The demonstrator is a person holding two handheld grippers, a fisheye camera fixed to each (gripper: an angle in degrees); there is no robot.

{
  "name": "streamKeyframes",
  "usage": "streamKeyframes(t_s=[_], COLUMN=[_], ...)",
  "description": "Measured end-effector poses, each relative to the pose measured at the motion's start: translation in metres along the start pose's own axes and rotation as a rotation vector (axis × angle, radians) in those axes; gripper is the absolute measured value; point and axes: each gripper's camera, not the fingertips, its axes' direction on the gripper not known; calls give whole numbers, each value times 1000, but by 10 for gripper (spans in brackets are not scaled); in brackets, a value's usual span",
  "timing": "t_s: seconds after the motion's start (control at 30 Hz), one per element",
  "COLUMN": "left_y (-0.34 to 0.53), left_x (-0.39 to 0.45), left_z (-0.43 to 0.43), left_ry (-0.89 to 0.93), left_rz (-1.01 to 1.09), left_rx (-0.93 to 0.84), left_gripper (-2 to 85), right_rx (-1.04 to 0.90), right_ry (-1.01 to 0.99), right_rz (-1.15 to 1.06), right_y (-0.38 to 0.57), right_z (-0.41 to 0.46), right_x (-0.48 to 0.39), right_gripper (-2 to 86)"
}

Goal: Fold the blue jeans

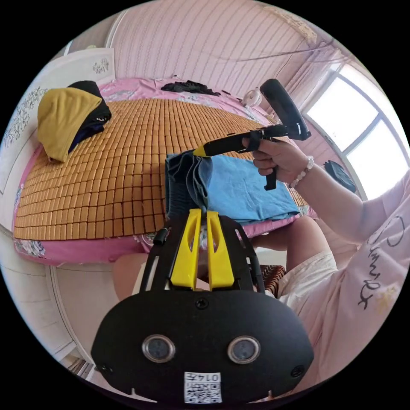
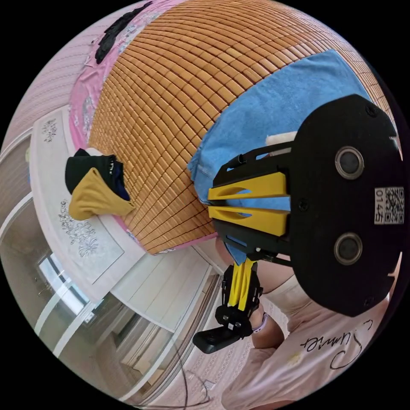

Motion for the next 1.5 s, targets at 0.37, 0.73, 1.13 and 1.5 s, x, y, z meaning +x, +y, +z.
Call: streamKeyframes(t_s=[0.37,0.73,1.13,1.5], left_y=[1,3,9,-12], left_x=[30,51,-22,52], left_z=[26,40,28,74], left_ry=[23,39,-19,28], left_rz=[120,163,-140,145], left_rx=[-45,-34,-41,-42], left_gripper=[-6,-6,20,-7], right_rx=[-62,-153,187,-58], right_ry=[215,476,105,552], right_rz=[-102,-187,131,228], right_y=[-35,-59,-65,82], right_z=[1,47,-24,-82], right_x=[-33,-40,3,67], right_gripper=[97,35,70,3])
